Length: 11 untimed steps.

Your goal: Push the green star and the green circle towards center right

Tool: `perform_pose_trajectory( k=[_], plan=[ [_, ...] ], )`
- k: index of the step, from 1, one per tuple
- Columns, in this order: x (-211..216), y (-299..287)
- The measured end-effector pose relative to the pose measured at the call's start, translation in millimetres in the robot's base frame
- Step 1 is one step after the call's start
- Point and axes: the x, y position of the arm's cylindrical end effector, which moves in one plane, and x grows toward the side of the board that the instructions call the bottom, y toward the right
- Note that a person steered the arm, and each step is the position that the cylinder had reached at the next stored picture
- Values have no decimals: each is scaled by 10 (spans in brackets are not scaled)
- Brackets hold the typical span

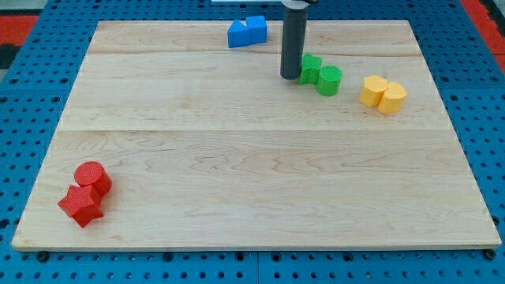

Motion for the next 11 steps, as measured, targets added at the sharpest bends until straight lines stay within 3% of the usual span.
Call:
perform_pose_trajectory(
  k=[1, 2, 3, 5, 7, 8, 11],
  plan=[
    [134, 41],
    [134, -522],
    [-14, -690],
    [-459, -473],
    [-28, 447],
    [189, 625],
    [190, 114]
  ],
)
